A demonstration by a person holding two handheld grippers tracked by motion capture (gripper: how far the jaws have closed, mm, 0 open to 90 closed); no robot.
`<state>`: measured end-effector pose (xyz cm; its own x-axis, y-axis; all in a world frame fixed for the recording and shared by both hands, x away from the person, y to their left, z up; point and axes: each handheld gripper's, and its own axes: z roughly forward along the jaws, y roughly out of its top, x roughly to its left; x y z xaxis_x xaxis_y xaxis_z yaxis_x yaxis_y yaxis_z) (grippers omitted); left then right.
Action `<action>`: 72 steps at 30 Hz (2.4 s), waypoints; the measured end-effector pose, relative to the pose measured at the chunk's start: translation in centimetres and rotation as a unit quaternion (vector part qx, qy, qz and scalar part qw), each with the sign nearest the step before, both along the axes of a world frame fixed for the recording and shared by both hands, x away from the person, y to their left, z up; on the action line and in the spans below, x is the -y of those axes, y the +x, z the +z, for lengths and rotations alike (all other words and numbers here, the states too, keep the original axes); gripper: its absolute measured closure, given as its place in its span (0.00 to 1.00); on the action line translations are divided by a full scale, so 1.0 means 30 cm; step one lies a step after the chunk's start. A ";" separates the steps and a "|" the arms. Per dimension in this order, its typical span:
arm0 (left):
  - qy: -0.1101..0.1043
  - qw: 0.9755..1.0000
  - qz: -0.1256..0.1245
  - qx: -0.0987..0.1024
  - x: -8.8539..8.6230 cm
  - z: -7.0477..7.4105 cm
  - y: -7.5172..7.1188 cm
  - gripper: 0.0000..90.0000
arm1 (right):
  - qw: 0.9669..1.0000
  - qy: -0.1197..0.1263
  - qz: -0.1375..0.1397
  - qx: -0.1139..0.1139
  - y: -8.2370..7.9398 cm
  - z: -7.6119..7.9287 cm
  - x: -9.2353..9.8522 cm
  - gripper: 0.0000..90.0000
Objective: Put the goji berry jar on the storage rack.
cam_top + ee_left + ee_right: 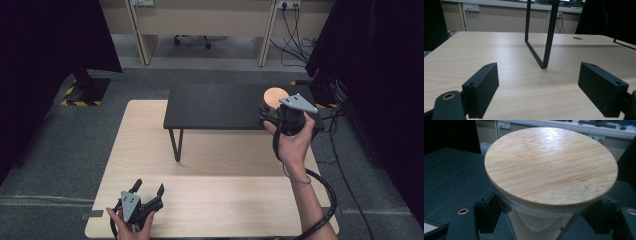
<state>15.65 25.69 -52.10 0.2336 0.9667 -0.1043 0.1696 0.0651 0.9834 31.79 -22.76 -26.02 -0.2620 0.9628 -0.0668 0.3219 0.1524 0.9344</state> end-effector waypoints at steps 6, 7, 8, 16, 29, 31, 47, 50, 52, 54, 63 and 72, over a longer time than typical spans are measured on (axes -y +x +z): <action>0.000 1.000 0.000 0.000 -0.002 0.000 0.001 0.18 | 1.000 0.005 -0.003 -0.024 0.066 -0.015 -0.015 0.29; 0.000 1.000 0.000 -0.001 -0.002 0.001 0.002 0.18 | 1.000 0.005 -0.001 -0.026 0.073 -0.018 -0.016 0.29; 0.000 1.000 0.000 -0.001 -0.003 0.001 0.002 0.18 | 1.000 0.005 0.000 -0.029 0.080 -0.019 -0.017 0.29; 0.000 1.000 0.001 -0.002 0.000 0.002 0.003 0.18 | 0.999 0.010 0.012 -0.036 0.116 -0.031 -0.003 0.29; -0.001 1.000 0.001 -0.002 -0.003 0.002 0.003 0.18 | 0.999 0.022 0.040 -0.022 0.129 -0.064 0.046 0.29; 0.000 1.000 0.001 -0.002 -0.002 0.002 0.003 0.18 | 0.999 0.022 0.040 -0.022 0.130 -0.064 0.046 0.29; -0.003 1.000 0.002 -0.001 -0.004 0.000 0.003 0.18 | 0.999 0.021 0.029 -0.015 0.121 -0.070 0.032 0.26; -0.004 1.000 0.003 -0.001 -0.004 -0.001 0.003 0.18 | 1.000 0.020 0.016 -0.008 0.102 -0.069 0.024 0.10; 0.000 1.000 0.002 -0.001 -0.003 0.001 0.003 0.18 | 0.999 0.024 0.019 -0.010 0.093 -0.064 0.032 0.04; -0.001 1.000 0.002 -0.002 -0.003 0.001 0.003 0.18 | 1.000 0.022 0.021 0.000 0.070 -0.066 0.035 0.00; 0.000 1.000 0.002 -0.001 -0.002 0.001 0.003 0.18 | 0.999 0.028 0.032 0.011 -0.005 -0.069 0.077 0.00; 0.002 1.000 0.002 0.000 -0.001 0.001 0.002 0.18 | 0.998 0.037 0.040 0.016 -0.070 -0.109 0.099 0.00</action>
